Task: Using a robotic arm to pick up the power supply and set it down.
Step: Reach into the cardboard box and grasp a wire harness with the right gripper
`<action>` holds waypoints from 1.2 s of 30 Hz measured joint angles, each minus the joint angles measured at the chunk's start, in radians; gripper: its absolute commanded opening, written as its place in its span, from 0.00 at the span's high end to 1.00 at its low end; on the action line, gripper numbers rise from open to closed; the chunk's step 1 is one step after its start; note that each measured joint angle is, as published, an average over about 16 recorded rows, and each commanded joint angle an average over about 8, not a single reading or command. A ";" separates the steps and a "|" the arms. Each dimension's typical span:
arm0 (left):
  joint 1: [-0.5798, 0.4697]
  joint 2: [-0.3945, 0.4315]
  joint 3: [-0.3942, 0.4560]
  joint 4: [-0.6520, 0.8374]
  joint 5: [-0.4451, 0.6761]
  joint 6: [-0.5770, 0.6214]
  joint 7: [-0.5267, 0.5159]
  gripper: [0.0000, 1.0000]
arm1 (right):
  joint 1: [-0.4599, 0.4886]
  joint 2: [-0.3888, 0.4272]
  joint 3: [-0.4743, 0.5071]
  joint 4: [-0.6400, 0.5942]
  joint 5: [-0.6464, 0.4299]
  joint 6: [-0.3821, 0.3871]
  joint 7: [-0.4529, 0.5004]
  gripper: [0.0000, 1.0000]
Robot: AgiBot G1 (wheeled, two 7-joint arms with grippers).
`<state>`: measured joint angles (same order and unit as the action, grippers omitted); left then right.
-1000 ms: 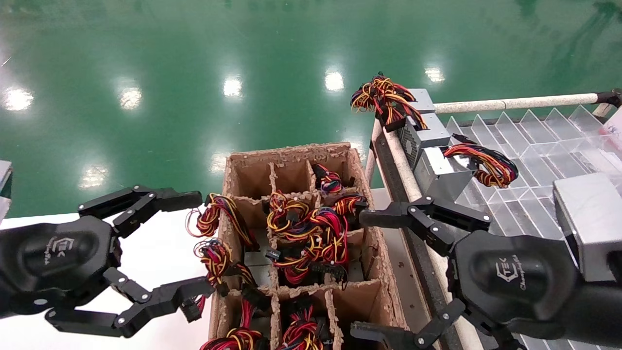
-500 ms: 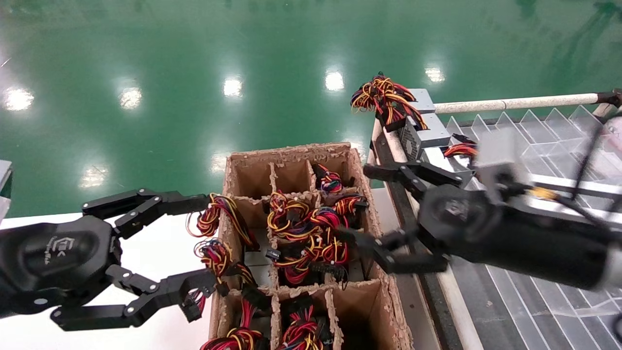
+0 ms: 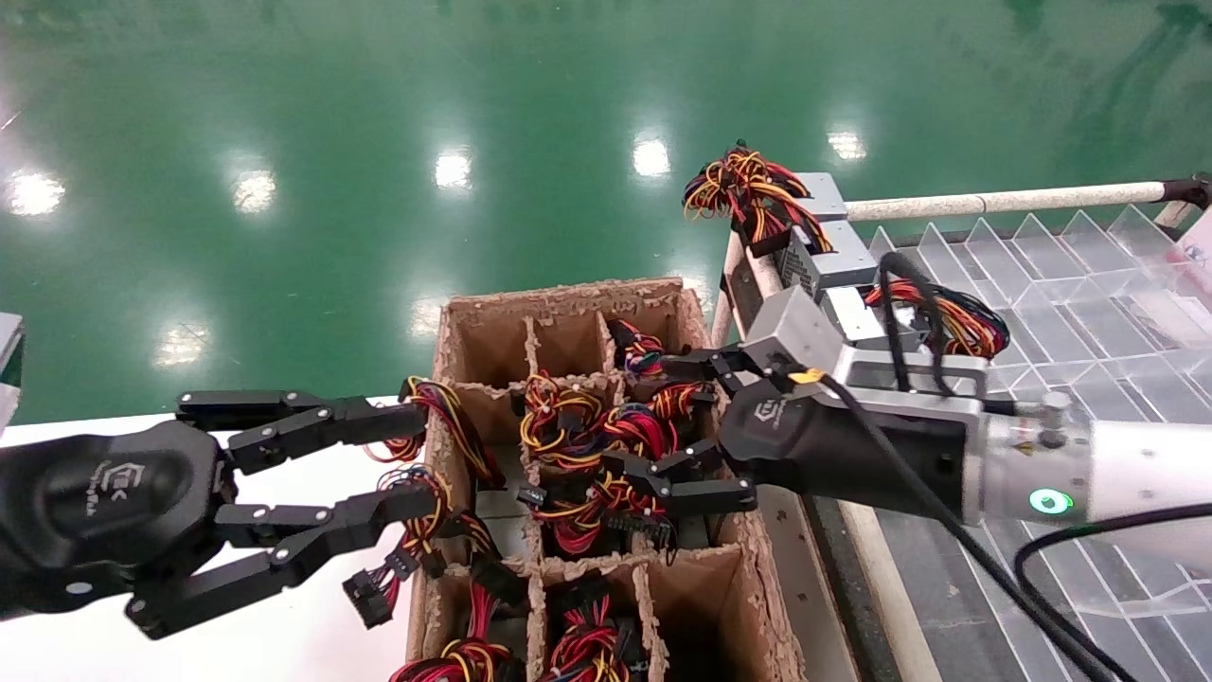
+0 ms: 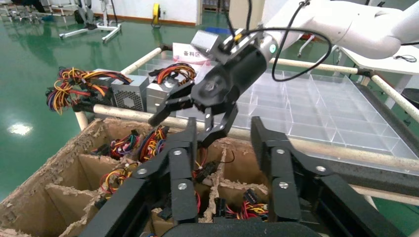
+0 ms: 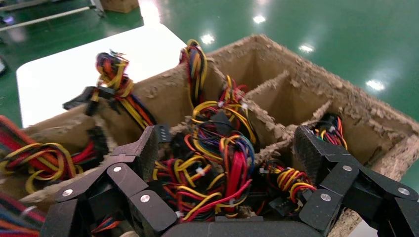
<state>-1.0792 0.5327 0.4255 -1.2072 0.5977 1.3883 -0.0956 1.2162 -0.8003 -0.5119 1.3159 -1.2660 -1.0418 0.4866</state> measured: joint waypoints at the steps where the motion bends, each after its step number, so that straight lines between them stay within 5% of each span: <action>1: 0.000 0.000 0.000 0.000 0.000 0.000 0.000 1.00 | 0.002 -0.006 -0.005 -0.003 -0.009 0.005 0.007 1.00; 36: 0.000 0.000 0.000 0.000 0.000 0.000 0.000 1.00 | -0.006 -0.021 -0.040 -0.016 -0.082 0.047 0.061 1.00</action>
<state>-1.0793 0.5327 0.4255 -1.2072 0.5977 1.3883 -0.0956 1.2101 -0.8214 -0.5517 1.3003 -1.3476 -0.9947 0.5479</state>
